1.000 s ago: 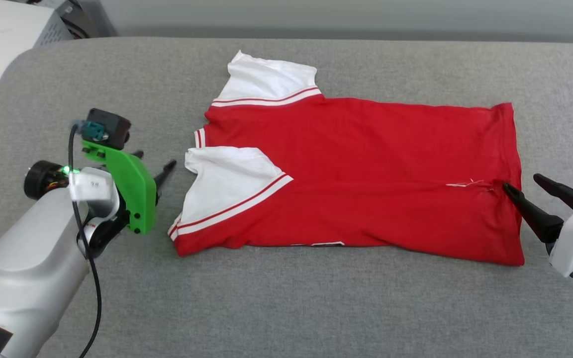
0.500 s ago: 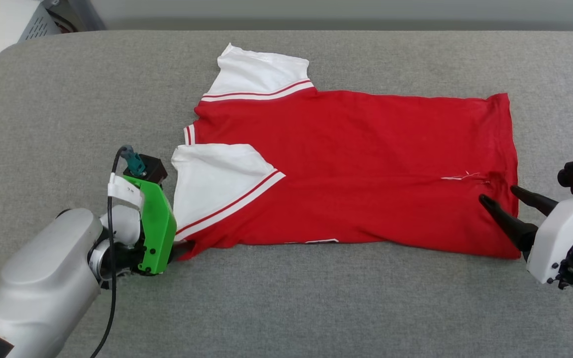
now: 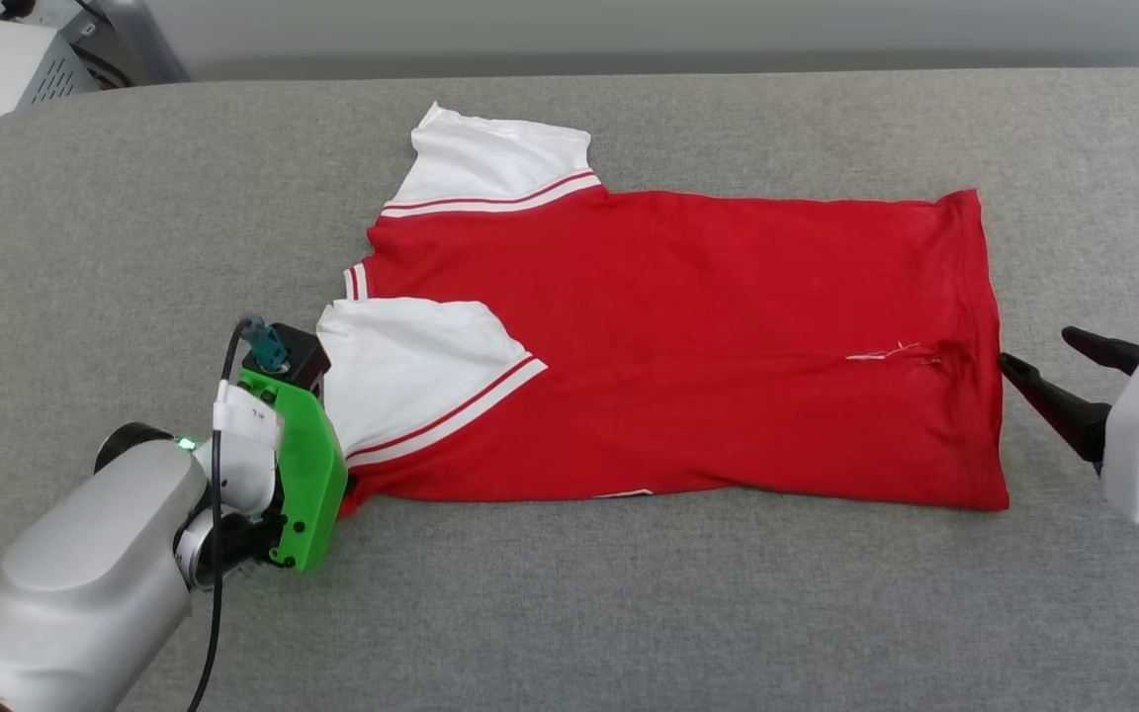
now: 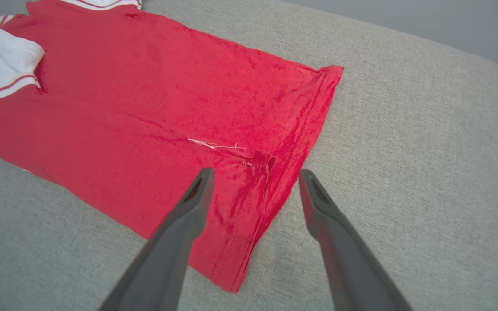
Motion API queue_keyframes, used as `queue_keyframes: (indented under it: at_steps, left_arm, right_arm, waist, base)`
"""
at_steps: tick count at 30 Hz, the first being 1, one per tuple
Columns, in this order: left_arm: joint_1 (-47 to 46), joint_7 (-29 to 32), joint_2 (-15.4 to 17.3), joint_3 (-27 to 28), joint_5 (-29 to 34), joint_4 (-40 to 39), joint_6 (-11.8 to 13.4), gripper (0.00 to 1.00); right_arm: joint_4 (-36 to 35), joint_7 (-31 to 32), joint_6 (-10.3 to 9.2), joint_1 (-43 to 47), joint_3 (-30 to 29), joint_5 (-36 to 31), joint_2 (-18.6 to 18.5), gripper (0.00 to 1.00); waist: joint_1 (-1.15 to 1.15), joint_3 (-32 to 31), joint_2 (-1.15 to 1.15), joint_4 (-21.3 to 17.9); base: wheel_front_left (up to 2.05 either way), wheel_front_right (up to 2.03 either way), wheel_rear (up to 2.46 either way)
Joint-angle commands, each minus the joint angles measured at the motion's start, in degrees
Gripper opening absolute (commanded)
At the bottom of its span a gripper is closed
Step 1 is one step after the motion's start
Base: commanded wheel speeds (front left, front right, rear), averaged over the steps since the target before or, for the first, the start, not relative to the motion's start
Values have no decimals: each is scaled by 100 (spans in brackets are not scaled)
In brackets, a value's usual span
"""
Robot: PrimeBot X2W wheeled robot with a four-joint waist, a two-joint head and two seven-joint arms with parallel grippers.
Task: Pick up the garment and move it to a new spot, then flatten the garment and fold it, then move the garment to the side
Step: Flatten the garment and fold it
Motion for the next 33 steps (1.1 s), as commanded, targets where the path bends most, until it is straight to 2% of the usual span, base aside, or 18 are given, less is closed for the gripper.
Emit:
queue_keyframes:
  at_steps: [1,5,9,11,18,22,23,24,28,33]
  left_arm:
    - [154,-74,53,-70,48,-97,-13,0]
    - [134,-243,207,-90,99,-427,-14,0]
    - [89,-287,253,-87,133,-689,-4,0]
    - [30,-310,220,-81,179,-849,69,0]
    - [79,-433,228,-57,190,-854,132,0]
    - [174,-545,238,-46,164,-752,138,0]
    - [204,-575,241,-40,150,-726,137,0]
    - [241,-608,247,-38,136,-697,135,0]
    - [416,-731,303,35,-26,-639,124,0]
    - [665,-788,541,136,-247,-814,118,0]
  right_arm:
    - [-46,263,-4,-117,30,74,-138,100]
    - [-16,1076,-4,-254,97,237,-438,100]
    - [264,1620,-4,-301,176,302,-476,100]
    - [756,1726,-4,-299,262,281,-168,100]
    - [1538,1580,-4,-154,690,140,438,100]
    - [1787,1383,-4,-1,944,252,614,100]
    - [1811,1284,-4,0,954,286,629,41]
    - [1812,1157,-4,-13,978,298,611,0]
    - [1689,719,-4,-90,962,421,469,0]
    - [1225,454,-4,4,856,639,148,0]
  waist:
    - [0,-87,0,19]
    - [0,-116,0,56]
    - [0,-43,0,123]
    - [0,107,0,213]
    - [0,273,0,241]
    - [0,273,0,223]
    - [0,252,0,208]
    - [0,220,0,190]
    - [0,5,0,115]
    - [0,-341,0,62]
  base:
    - [0,0,0]
    - [0,0,0]
    - [0,0,0]
    - [0,0,0]
    - [0,0,0]
    - [0,0,0]
    - [0,0,0]
    - [0,0,0]
    - [0,0,0]
    - [0,0,0]
